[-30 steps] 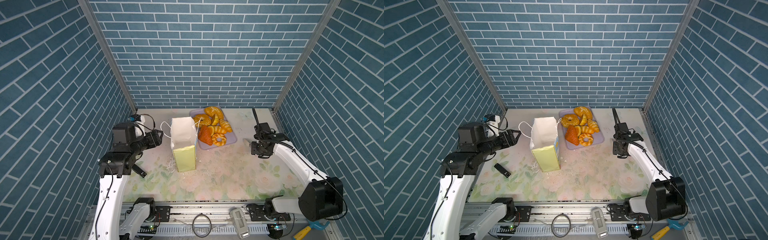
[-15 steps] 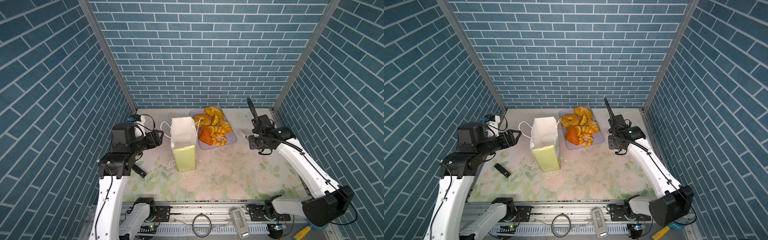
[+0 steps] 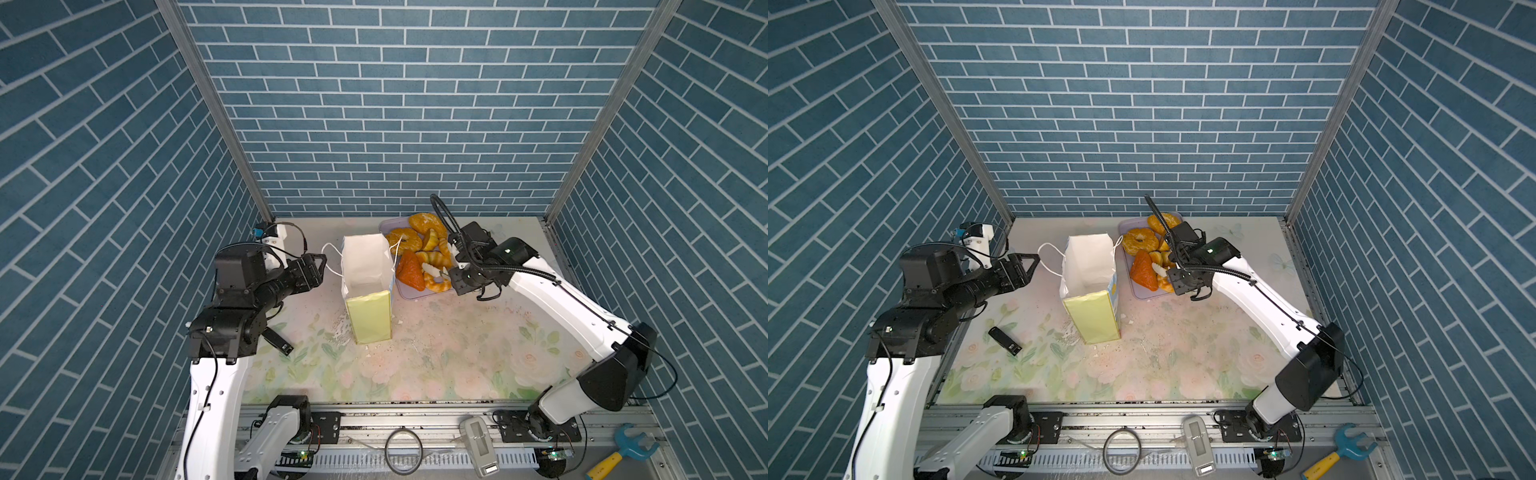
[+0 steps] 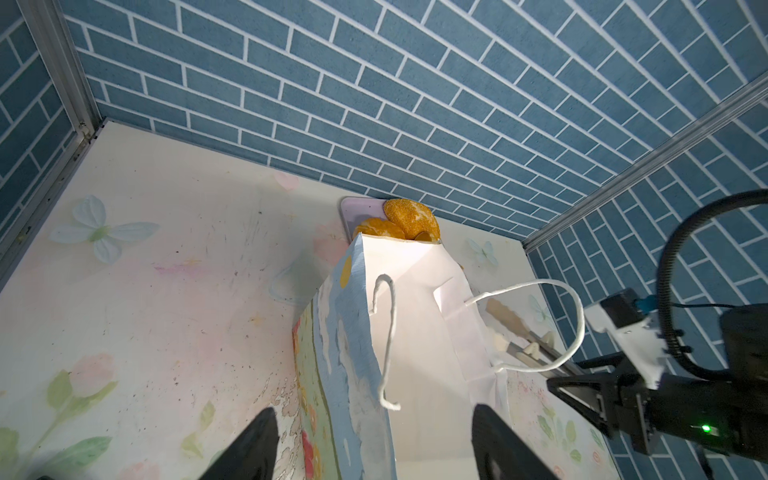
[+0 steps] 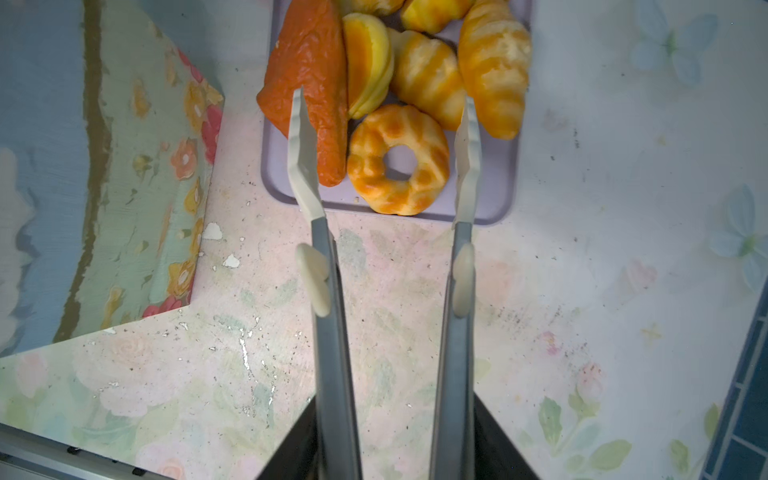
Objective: Place the fake bread into the paper bag
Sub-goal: 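Move the tongs with the right gripper over the bread tray toward the orange loaf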
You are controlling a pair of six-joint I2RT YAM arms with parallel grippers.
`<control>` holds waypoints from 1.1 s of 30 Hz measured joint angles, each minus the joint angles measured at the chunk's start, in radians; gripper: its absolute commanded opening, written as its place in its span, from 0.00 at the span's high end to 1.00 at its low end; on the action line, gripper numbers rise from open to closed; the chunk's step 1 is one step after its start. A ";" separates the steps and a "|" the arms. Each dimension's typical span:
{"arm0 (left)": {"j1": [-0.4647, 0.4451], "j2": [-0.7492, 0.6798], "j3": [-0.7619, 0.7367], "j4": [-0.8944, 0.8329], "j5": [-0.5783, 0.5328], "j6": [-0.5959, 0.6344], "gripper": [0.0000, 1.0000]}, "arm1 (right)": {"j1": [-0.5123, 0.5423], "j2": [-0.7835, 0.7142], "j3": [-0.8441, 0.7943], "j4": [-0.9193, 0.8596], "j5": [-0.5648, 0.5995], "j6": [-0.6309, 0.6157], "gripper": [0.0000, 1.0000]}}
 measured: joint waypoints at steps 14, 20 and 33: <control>-0.010 0.039 0.017 0.013 0.020 -0.033 0.25 | 0.047 0.213 0.153 0.051 -0.003 -0.062 0.51; -0.016 0.072 0.020 0.016 0.023 -0.032 0.25 | 0.053 0.291 0.220 0.055 -0.003 -0.072 0.52; -0.078 0.146 0.043 0.013 -0.040 0.018 0.27 | 0.057 0.401 0.286 0.027 0.031 -0.013 0.54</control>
